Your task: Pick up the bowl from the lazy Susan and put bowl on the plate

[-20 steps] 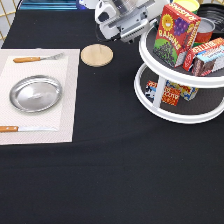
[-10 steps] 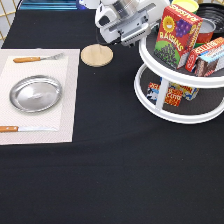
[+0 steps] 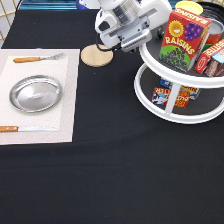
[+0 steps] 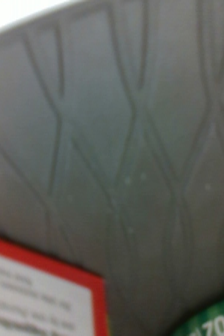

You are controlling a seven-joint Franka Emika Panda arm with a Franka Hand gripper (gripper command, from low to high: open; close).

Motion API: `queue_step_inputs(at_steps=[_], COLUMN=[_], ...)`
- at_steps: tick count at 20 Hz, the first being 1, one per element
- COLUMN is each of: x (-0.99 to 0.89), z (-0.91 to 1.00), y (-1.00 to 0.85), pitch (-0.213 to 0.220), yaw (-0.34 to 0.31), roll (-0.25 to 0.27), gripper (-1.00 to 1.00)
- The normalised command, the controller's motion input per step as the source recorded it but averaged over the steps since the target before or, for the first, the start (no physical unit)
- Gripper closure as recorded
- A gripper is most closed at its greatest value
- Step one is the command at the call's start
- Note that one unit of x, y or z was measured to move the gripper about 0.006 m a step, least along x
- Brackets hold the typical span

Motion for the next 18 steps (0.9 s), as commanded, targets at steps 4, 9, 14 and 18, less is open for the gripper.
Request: queue_step_inputs(at_steps=[4, 9, 14, 18], x=[0.73, 0.74, 0.75, 0.66], z=[0.02, 0.03, 0.16, 0.17], y=[-0.16, -0.11, -0.02, 0.0], pitch=[0.12, 0.123, 0.135, 0.102], yaw=[0.018, 0.036, 0.08, 0.122], roll=[0.061, 0.063, 0.059, 0.07], gripper=[-1.0, -1.0, -1.0, -1.0])
